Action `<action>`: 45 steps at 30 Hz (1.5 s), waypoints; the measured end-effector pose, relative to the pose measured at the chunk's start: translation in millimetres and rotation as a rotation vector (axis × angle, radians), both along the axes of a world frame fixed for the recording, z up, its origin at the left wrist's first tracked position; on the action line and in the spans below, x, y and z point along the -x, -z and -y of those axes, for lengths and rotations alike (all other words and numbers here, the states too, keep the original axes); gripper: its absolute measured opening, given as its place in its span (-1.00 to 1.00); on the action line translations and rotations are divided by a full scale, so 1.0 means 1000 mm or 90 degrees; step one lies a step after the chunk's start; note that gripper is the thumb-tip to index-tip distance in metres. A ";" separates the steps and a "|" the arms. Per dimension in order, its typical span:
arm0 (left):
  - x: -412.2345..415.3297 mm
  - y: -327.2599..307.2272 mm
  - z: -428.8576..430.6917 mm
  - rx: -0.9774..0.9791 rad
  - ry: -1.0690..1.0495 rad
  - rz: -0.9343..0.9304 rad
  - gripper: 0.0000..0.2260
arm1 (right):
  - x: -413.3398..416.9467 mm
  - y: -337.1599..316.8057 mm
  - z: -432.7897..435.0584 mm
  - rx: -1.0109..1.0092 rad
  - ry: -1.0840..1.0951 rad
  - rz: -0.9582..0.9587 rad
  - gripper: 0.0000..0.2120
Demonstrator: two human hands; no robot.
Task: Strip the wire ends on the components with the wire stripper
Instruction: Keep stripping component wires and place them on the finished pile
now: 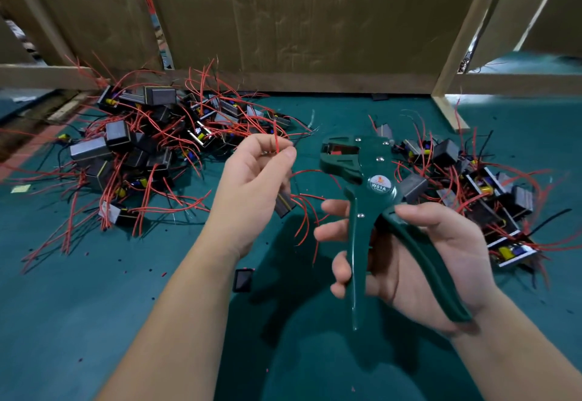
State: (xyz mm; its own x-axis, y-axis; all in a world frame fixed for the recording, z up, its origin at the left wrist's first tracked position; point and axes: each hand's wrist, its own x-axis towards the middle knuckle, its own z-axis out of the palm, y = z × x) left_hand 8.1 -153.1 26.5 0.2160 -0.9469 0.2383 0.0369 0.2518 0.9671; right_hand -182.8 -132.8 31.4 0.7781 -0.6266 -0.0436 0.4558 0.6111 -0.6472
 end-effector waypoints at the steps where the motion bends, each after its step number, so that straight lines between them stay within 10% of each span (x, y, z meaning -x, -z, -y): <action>1: 0.000 0.000 0.000 -0.004 -0.003 0.008 -0.90 | -0.001 0.000 0.000 -0.001 -0.015 0.010 -0.39; 45: 0.000 -0.007 -0.008 0.083 -0.027 0.134 -0.87 | -0.010 0.008 -0.008 0.067 0.025 -0.103 -0.62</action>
